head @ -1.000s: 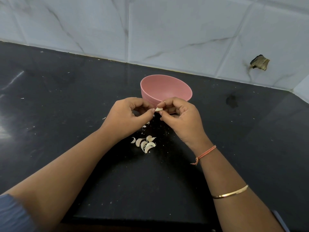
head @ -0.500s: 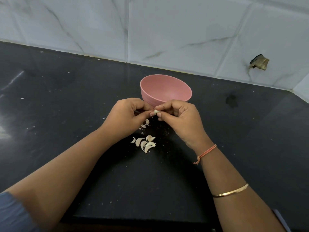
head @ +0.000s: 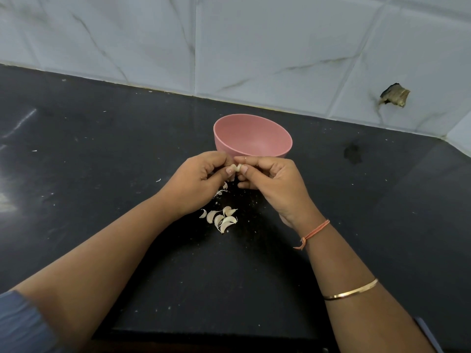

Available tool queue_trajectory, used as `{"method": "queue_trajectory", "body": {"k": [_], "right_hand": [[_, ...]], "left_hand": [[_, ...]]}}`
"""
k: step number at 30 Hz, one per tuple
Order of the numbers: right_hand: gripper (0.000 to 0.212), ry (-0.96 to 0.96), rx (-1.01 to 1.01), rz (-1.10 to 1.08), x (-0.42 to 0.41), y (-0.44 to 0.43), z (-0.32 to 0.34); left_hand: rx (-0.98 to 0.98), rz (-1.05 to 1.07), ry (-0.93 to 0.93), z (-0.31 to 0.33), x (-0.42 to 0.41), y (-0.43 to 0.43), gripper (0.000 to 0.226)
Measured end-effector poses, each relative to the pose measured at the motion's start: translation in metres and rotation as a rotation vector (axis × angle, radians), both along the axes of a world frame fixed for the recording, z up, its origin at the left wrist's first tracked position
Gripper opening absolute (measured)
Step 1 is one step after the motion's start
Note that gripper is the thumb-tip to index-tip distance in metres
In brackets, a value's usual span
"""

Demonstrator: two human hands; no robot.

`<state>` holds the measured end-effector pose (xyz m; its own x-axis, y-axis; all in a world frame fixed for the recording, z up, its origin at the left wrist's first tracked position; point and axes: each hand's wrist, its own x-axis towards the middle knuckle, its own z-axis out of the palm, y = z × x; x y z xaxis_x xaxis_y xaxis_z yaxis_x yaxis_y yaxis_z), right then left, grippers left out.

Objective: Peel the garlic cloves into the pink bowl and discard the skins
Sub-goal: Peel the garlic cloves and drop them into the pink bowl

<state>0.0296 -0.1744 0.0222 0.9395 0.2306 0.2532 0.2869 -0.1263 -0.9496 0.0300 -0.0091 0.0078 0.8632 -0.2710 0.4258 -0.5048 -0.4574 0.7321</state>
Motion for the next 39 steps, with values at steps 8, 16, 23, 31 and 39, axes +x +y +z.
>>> {"method": "queue_trajectory", "body": {"k": [8,16,23,31,39], "right_hand": [[0.015,-0.075,-0.107,0.002,-0.002,0.003,0.002],[0.025,-0.228,-0.313,-0.089,-0.003,-0.001,0.004],[0.048,-0.305,-0.405,-0.205,-0.003,0.001,0.002],[0.023,0.334,0.362,0.164,-0.006,-0.002,0.017],[0.043,0.388,0.353,0.289,-0.008,-0.005,0.019]], "left_hand": [[-0.062,0.055,0.030,0.002,-0.002,-0.001,0.019],[-0.047,0.189,-0.031,0.004,-0.002,-0.001,0.023],[-0.006,0.211,-0.046,0.006,-0.004,-0.001,0.021],[0.001,0.231,-0.057,0.003,0.000,-0.001,0.021],[0.010,0.240,-0.085,0.002,0.002,0.000,0.017]]}}
